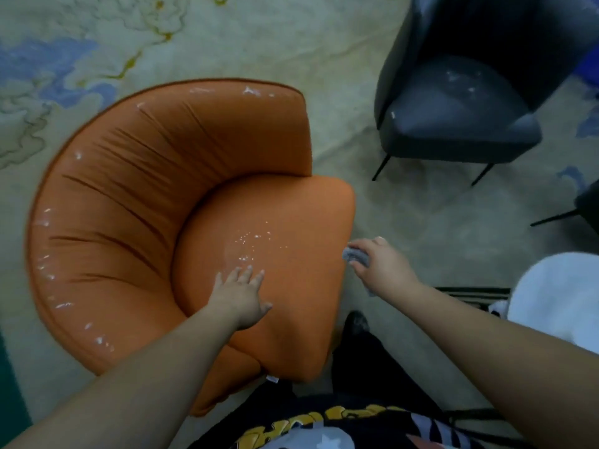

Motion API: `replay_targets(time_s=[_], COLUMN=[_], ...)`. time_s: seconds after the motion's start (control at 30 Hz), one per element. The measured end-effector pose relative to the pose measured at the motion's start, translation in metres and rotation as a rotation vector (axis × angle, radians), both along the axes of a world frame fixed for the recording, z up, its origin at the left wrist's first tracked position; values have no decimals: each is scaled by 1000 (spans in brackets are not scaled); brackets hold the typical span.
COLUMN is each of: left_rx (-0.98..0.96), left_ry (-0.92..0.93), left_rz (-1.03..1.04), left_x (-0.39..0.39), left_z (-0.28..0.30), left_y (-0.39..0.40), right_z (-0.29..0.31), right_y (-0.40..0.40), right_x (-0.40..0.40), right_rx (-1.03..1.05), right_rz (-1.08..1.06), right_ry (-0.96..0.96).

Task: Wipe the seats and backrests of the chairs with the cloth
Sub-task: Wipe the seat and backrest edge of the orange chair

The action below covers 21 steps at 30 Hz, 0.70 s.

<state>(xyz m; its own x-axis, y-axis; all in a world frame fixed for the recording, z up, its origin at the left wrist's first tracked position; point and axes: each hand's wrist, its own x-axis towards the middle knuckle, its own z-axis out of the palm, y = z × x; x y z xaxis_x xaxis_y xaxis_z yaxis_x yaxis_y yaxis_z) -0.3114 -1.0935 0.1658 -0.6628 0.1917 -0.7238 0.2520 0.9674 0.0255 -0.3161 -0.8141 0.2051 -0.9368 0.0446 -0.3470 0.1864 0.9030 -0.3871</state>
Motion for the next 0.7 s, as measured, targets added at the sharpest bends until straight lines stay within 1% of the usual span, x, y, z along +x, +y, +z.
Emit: replay_targets(time_s=[0.13,0.23,0.37,0.47,0.57,0.7], left_rx=[-54,-81,-101,-107,-100,-95], left_ry=[20,17,-13,-16,-39,-28], left_rz=[244,434,625,737,837,980], left_x=[-7,-15,-27,-32,-33,-29], left_z=[-14,-23,-30,-37,-46,-61], left_y=[-20,-19,9,37,62,77], right_z=[-20,-37,-53,-57,-63,-88], right_y=[-10,-16,-20,-22,-22,-26], right_x=[-66,-117,-182,-226,-260,-276], right_rx=[-12,-12,-10,-39,-57,-87], right_rz=[204,342,549,715,801,844], right_ry=[-35,-70,-140,-144,-135,-150])
